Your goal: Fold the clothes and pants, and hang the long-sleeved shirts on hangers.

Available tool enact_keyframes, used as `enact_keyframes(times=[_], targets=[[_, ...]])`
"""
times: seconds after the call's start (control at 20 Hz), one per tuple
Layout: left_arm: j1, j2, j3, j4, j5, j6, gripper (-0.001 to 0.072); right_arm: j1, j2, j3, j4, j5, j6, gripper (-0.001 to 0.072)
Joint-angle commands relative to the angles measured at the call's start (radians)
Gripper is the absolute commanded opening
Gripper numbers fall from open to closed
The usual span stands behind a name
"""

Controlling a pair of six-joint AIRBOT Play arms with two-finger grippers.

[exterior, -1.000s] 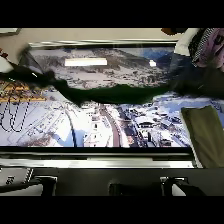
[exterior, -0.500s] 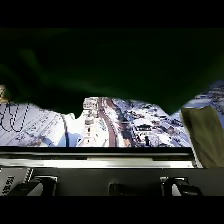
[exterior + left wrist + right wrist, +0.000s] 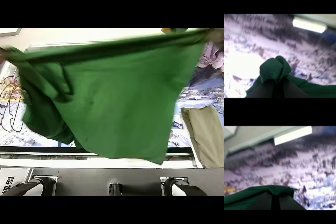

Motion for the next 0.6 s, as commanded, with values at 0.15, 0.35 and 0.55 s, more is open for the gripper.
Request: enact_keyframes(times=[0.15,0.35,0.55], targets=[[-0.030,-0.500,-0.072,-0.145,0.042,0.137,0.0028,0.130,-0.554,0.002,0.018,0.133,-0.064,0.0030],[-0.030,-0.687,-0.072,-0.297,0.115,0.167,0.0027,0.167,-0.771,0.002,0.037,0.276,-0.020,0.0030],[-0.028,-0.730,-0.071,-0.367,0.148,0.192,0.0056,0.164,-0.843,0.002,0.054,0.277,0.014,0.0194]])
